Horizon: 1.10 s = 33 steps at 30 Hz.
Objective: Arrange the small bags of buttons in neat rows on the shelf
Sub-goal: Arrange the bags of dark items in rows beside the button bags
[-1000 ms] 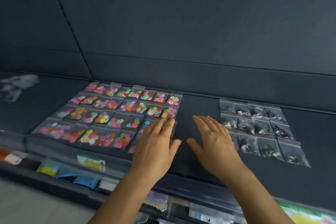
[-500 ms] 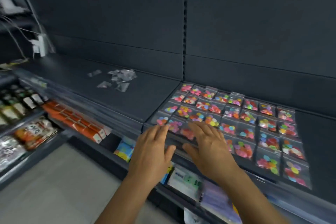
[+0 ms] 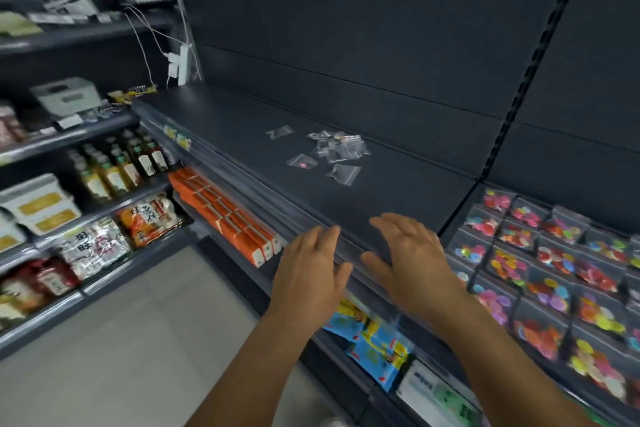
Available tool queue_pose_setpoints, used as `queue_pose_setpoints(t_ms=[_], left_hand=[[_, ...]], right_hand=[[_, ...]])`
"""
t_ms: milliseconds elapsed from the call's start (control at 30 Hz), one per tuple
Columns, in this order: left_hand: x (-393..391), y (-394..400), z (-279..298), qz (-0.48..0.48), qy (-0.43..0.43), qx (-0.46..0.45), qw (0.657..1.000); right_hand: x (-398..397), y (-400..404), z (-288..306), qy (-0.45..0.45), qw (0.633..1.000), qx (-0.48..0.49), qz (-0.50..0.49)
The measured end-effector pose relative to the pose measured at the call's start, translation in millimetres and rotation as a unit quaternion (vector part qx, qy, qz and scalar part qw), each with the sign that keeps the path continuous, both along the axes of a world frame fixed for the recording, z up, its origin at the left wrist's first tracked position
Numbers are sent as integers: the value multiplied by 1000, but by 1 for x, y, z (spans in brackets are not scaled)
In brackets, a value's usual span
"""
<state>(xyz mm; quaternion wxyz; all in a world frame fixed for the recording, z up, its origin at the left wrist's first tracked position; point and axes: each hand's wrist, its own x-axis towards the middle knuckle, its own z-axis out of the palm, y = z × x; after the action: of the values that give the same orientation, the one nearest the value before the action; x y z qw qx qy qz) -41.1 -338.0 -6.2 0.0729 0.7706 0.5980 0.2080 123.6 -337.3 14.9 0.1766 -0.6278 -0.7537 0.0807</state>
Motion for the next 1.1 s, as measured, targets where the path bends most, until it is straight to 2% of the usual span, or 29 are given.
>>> queue_pose_setpoints(t_ms=[400, 600, 700, 800, 900, 967, 1033, 1100], left_hand=[[-48, 178, -3, 1, 25, -22, 999], [-58, 240, -12, -25, 65, -69, 995], [-59, 259, -16, -44, 89, -101, 990], [-60, 267, -17, -97, 47, -75, 991], [-61, 265, -14, -196, -18, -77, 977], [-63, 265, -14, -217, -56, -86, 971], [-64, 270, -16, -189, -70, -76, 977], [-65, 277, -19, -135, -14, -79, 988]], right_hand=[[-38, 175, -10, 39, 998, -30, -24], [-46, 218, -22, 32, 996, -88, 10], [-46, 230, -28, 60, 995, -75, 14], [-44, 235, -30, 64, 997, -53, -8], [-44, 233, -30, 90, 995, -29, -23], [-45, 229, -30, 115, 991, -17, -63], [-46, 227, -31, 103, 982, -25, -158], [-47, 226, -33, 58, 966, -85, -238]])
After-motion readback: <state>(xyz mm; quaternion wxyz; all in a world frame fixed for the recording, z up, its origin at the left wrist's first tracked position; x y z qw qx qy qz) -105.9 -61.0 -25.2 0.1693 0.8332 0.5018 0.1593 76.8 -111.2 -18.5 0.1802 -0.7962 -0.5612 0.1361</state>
